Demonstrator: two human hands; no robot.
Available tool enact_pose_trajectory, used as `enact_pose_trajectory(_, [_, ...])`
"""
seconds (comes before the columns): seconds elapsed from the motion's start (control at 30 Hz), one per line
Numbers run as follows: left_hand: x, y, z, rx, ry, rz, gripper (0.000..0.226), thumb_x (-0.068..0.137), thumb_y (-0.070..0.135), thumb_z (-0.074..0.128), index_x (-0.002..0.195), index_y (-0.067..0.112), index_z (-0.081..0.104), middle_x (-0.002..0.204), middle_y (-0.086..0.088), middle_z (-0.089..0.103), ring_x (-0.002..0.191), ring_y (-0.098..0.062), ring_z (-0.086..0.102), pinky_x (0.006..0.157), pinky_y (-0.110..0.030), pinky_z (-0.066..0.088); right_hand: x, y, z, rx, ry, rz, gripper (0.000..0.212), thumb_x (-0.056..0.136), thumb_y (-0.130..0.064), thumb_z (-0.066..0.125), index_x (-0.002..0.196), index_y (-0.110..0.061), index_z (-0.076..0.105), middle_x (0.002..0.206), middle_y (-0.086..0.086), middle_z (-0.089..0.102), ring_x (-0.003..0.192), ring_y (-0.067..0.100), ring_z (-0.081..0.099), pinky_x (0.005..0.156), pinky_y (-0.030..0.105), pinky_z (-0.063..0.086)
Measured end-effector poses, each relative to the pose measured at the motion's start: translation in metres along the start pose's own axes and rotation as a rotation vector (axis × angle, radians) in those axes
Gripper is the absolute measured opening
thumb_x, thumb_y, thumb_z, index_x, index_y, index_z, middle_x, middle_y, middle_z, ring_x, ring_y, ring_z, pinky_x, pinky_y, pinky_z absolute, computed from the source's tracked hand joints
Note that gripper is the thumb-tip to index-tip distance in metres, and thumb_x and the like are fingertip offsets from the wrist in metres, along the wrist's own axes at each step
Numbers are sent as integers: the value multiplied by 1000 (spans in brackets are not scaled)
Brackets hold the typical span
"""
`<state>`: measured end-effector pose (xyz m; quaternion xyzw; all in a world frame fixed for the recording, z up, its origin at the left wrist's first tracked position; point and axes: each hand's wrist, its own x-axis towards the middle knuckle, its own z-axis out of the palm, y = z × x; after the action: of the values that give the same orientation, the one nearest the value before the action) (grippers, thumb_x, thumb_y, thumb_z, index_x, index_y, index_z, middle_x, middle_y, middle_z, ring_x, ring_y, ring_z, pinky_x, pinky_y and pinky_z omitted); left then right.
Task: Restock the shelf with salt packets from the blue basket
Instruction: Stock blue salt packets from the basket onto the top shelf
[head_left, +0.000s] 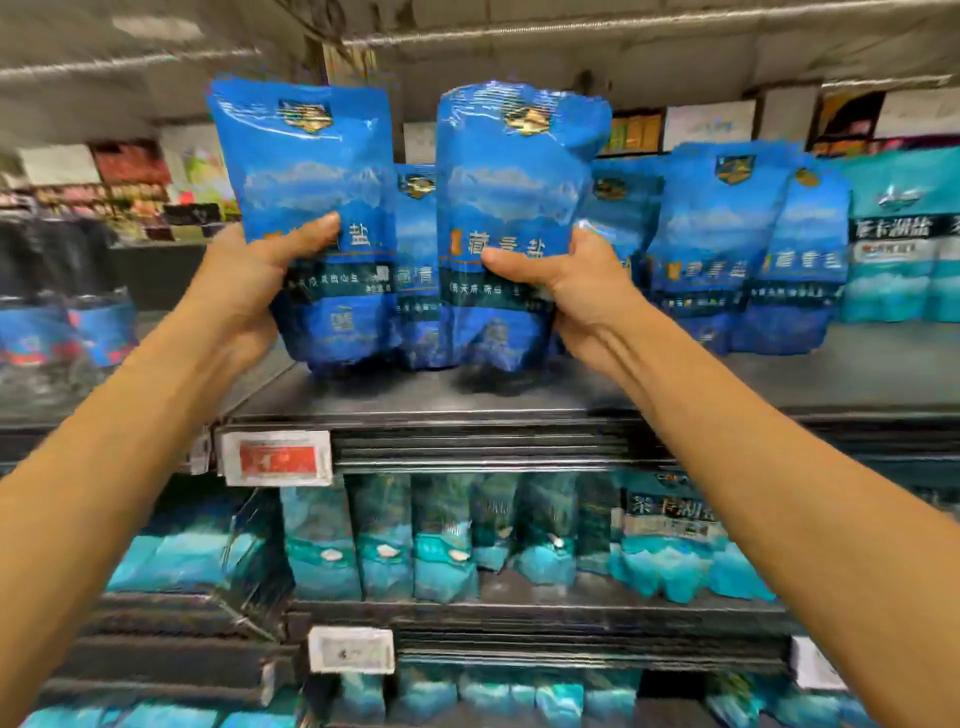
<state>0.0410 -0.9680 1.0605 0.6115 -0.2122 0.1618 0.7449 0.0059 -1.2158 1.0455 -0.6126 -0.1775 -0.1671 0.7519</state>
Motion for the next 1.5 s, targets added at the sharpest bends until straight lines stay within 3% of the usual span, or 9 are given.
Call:
enact_pose_trajectory(0.27, [8,-52,-45,101,36,-87,47,88,9,68,133,-1,61,132,-17,67,114,-27,67,100,-42,56,36,51,30,-182,-202,100,44,75,7,80,117,0,67,109,11,76,92,19,72,91,34,58])
enact_pose_trajectory(0.37, [2,-52,-63,353,-33,-28,49,64,24,86,112,16,76,118,-2,76,107,-17,72,95,-35,58,36,48,16,-447,-314,73,38,76,-11,86,110,-10,69,86,-11,78,68,-3,68,58,9,50])
enact_pose_trajectory(0.47, [-8,-51,-75,605,-91,-42,54,52,46,90,103,32,79,107,10,78,100,-10,74,82,-26,61,34,47,7,-647,-323,103,52,72,-35,90,113,-16,65,98,-10,76,78,0,68,55,21,53])
enact_pose_trajectory(0.6, [-8,-49,-75,627,-76,-25,54,50,48,90,101,35,78,107,15,78,101,-4,73,85,-22,56,34,54,15,-581,-274,69,35,73,-29,90,97,-20,65,75,-21,73,68,-6,66,50,15,49])
enact_pose_trajectory(0.7, [-6,-47,-72,668,-64,-19,54,49,47,89,100,38,75,106,20,76,100,3,70,89,-21,49,37,59,24,-534,-256,50,37,74,-26,89,103,-18,67,94,-10,74,86,8,66,59,15,44])
enact_pose_trajectory(0.87, [-4,-45,-75,723,-103,-8,47,54,41,88,98,41,75,103,24,76,97,9,69,86,-19,48,36,62,34,-685,-239,-48,34,69,-38,91,76,-27,59,57,-25,64,58,-10,60,51,14,47])
enact_pose_trajectory(0.97, [-7,-44,-77,758,-122,14,57,58,38,89,111,34,70,108,25,75,100,7,69,85,-16,49,33,62,38,-865,-179,-74,57,67,-54,87,74,-11,51,69,-1,64,69,14,64,64,43,59])
enact_pose_trajectory(1.03, [-9,-46,-79,764,-116,-4,62,59,38,89,116,32,67,109,22,75,100,2,70,85,-20,52,31,62,36,-966,-164,-67,65,69,-63,81,67,-16,38,61,5,58,64,25,64,62,43,53])
enact_pose_trajectory(1.5, [-29,-52,-71,904,137,-8,71,68,74,65,118,27,47,104,18,63,93,-5,64,78,-32,52,6,52,30,-1068,-163,17,64,83,-72,62,101,-12,48,89,3,60,90,23,56,71,42,49])
